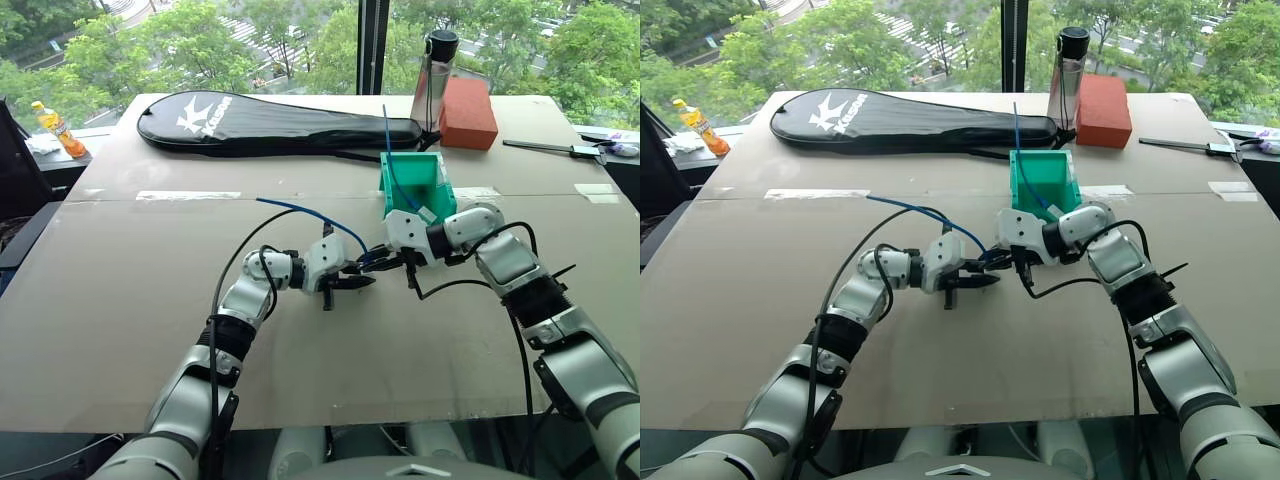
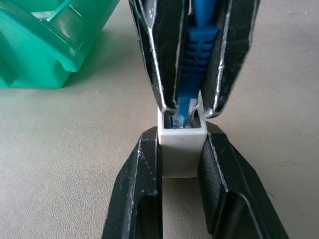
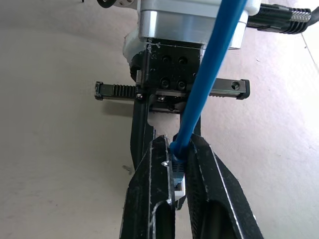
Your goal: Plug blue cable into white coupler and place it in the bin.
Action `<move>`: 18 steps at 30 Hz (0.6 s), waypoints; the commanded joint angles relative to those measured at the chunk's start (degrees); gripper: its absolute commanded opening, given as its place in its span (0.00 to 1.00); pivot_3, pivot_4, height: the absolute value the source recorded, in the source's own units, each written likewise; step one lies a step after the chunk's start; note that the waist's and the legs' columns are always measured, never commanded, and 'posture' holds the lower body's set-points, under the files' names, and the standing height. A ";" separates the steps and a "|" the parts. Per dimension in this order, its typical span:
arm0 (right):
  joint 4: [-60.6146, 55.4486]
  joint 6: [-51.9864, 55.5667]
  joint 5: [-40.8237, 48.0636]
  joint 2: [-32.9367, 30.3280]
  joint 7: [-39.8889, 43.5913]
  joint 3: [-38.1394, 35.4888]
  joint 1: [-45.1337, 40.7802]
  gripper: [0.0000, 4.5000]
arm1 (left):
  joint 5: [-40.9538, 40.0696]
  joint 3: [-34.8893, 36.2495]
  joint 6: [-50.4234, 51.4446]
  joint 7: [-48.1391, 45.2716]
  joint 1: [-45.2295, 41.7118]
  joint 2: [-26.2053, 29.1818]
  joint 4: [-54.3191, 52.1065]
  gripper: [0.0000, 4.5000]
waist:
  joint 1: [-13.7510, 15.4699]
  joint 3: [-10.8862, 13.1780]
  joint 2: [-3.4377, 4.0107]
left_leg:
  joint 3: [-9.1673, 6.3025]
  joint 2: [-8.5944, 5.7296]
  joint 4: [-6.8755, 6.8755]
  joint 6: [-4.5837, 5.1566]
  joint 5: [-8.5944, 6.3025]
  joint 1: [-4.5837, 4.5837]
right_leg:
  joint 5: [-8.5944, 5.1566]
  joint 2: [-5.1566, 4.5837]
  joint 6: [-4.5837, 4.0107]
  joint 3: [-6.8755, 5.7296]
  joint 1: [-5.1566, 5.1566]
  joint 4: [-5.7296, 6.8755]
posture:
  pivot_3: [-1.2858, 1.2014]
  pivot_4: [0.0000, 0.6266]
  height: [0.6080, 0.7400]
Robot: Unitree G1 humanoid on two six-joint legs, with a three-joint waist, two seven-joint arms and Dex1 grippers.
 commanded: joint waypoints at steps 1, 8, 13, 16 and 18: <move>3.15 1.01 -4.40 -0.87 -1.27 3.00 4.53 0.00 | -0.57 0.16 -0.53 -0.21 -0.07 -0.67 -1.01 0.09 | -0.04 0.00 0.00 | 0.01 0.00 -0.03 0.00 0.00 0.12 | -0.07 -0.01 -0.12 0.01 0.10 -0.01 | 0.52 0.24 1.00; 3.20 0.10 -4.35 -0.99 -1.81 2.38 6.28 0.00 | -0.55 0.21 -0.46 -0.20 -0.45 -1.07 -0.35 0.09 | 0.04 0.00 0.00 | 0.04 0.00 -0.05 0.00 -0.01 0.34 | -0.10 -0.07 -0.17 0.03 0.32 -0.02 | 0.52 0.24 1.00; -0.55 -0.85 -0.89 0.75 -7.42 -3.40 6.84 0.00 | -1.82 0.96 0.81 -0.81 -1.02 -1.47 -1.51 0.09 | -0.09 -0.01 -0.01 | 0.05 0.00 -0.05 0.00 0.00 0.34 | -0.10 -0.08 -0.16 0.03 0.33 -0.03 | 0.52 0.24 1.00; -11.20 6.91 7.13 -1.15 -6.44 -9.15 8.37 0.16 | -3.39 1.73 3.29 -1.83 -0.92 -1.16 -4.18 0.09 | 0.11 0.07 -0.01 | 0.05 0.00 -0.04 0.00 0.00 0.29 | -0.10 -0.09 -0.19 0.04 0.30 -0.02 | 0.52 0.24 1.00; -17.62 10.70 10.39 -2.13 -7.55 -11.73 9.94 0.32 | -4.20 2.11 5.10 -2.08 -0.87 -0.92 -5.83 0.09 | 0.30 0.11 0.01 | -0.05 -0.01 -0.01 0.00 0.00 0.09 | -0.09 -0.16 -0.18 -0.05 0.17 -0.03 | 0.52 0.24 1.00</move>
